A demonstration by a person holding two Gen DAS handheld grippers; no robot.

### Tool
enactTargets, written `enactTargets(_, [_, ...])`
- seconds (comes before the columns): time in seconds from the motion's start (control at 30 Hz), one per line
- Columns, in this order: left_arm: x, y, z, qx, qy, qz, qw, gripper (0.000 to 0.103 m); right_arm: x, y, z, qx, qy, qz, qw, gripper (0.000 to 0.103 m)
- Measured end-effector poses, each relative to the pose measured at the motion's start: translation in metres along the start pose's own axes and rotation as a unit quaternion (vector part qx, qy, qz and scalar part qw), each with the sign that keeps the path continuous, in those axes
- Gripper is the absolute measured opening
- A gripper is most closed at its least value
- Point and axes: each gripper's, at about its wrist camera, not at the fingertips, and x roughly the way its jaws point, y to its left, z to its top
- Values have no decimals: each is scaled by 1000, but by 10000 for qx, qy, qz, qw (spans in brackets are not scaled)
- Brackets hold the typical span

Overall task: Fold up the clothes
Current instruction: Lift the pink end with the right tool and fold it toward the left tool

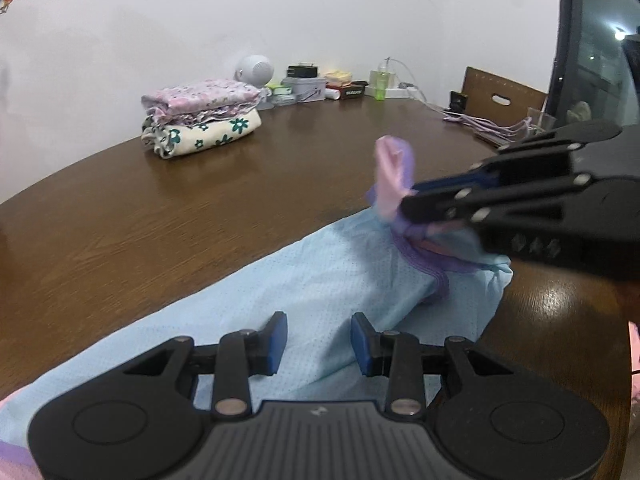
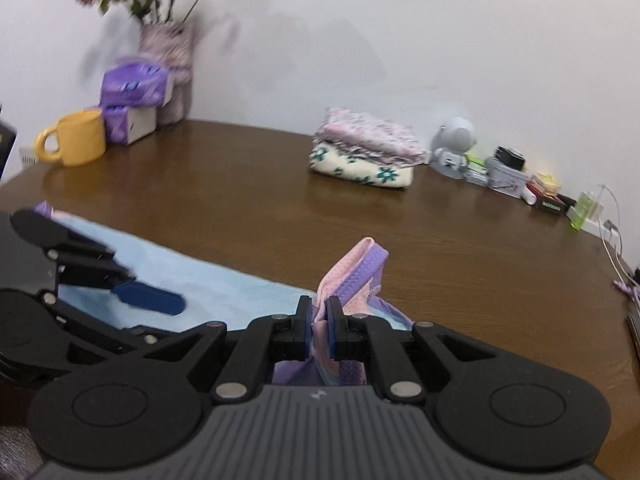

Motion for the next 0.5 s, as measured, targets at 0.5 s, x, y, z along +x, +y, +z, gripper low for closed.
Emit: enactTargets(0.5, [-5,19,-9,-447,-335,-386,9977,34,29,45,-4,-356,432,-282,9980,7])
